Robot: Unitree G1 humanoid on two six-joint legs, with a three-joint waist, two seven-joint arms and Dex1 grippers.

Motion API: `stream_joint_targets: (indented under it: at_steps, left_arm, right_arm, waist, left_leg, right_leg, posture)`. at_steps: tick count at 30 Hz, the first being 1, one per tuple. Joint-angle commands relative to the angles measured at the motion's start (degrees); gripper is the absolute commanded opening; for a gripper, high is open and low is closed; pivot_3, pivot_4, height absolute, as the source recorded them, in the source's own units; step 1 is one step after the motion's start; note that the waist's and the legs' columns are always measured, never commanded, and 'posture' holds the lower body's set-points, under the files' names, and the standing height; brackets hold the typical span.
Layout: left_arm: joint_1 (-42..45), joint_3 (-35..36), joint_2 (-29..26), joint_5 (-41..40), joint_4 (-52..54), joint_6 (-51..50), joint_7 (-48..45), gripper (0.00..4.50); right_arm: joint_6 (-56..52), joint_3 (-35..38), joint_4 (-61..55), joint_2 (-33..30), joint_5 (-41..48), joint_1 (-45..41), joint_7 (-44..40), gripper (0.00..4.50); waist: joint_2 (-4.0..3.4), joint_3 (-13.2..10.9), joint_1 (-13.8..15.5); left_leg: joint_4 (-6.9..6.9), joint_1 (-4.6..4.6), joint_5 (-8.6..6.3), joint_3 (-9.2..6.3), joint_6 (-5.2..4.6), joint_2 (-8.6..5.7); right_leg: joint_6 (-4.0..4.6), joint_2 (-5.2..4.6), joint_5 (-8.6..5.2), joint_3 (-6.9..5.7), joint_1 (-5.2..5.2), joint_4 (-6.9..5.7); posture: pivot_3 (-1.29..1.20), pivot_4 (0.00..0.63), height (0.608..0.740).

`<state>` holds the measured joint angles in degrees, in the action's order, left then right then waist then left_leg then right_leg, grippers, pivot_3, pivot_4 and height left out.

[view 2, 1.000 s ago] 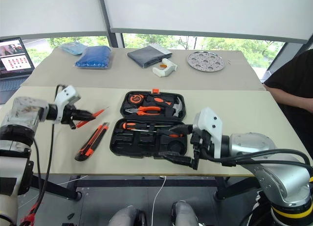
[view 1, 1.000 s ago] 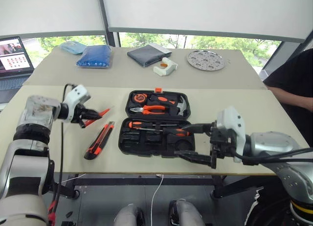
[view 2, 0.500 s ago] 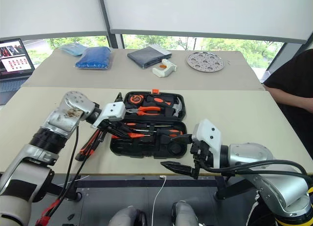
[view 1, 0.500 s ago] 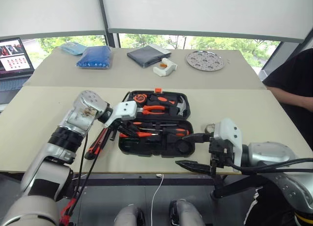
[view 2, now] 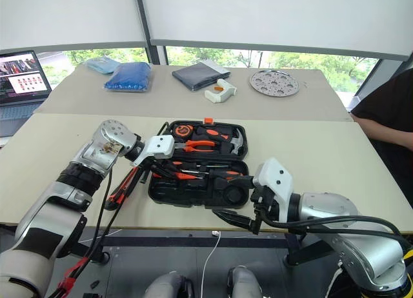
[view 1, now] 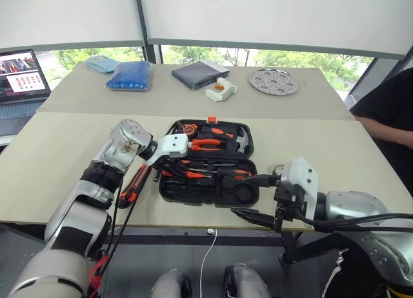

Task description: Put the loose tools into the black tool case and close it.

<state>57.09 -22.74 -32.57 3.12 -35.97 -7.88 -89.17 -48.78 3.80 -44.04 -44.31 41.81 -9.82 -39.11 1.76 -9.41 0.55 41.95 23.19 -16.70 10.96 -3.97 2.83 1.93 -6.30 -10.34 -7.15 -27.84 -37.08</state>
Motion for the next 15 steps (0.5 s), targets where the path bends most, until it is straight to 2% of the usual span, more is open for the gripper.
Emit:
stream_joint_targets:
  at_steps: [1,4,6,7,15]
  left_arm:
    - [1.5,3.5,0.2,-3.8,1.5,-3.7,-1.9,2.43]
    - [1.5,4.4,0.1,-3.9,1.6,-2.3,-0.9,3.43]
    - [1.4,5.3,-0.1,-4.5,1.8,-2.5,-0.7,4.25]
    - [1.4,6.4,-0.3,-5.4,1.9,-2.3,-0.7,4.45]
    - [-1.4,13.9,-0.8,-11.7,-0.2,-1.5,-0.6,4.45]
  right_arm:
    - [1.1,1.3,-1.9,0.0,0.9,-0.1,0.6,4.50]
    - [1.1,1.3,-1.6,0.0,1.1,-0.4,0.7,4.50]
    - [1.1,1.1,-1.4,0.1,1.1,-0.8,0.8,4.50]
    - [1.1,1.0,-1.2,0.2,1.1,-1.0,0.8,4.50]
    - [1.0,1.3,-0.8,0.5,1.4,-1.3,1.0,4.50]
  waist:
    - [0.00,0.0,0.0]
    - [0.00,0.0,0.0]
    - [0.00,0.0,0.0]
    - [0.00,0.0,0.0]
    - [0.00,0.0,0.0]
  left_leg:
    - [0.01,0.06,0.00,0.00,0.00,0.00]
    - [0.04,0.07,0.00,0.00,0.00,-0.01]
    - [0.04,0.08,0.00,0.01,-0.01,-0.01]
    - [0.04,0.09,0.00,0.01,-0.01,-0.02]
    - [0.04,0.08,0.00,0.00,-0.01,-0.01]
  right_leg:
    - [0.00,0.00,0.00,0.00,-0.06,0.00]
    - [0.00,0.01,0.00,0.01,-0.08,0.02]
    - [0.00,0.01,0.00,0.01,-0.07,0.05]
    - [0.00,0.01,0.00,0.01,-0.07,0.05]
    - [0.00,0.01,0.00,0.01,-0.07,0.06]
  posture:
    - [0.00,0.150,0.718]
    - [0.00,0.150,0.718]
    - [0.00,0.150,0.718]
    - [0.00,0.150,0.718]
    - [0.00,0.150,0.718]
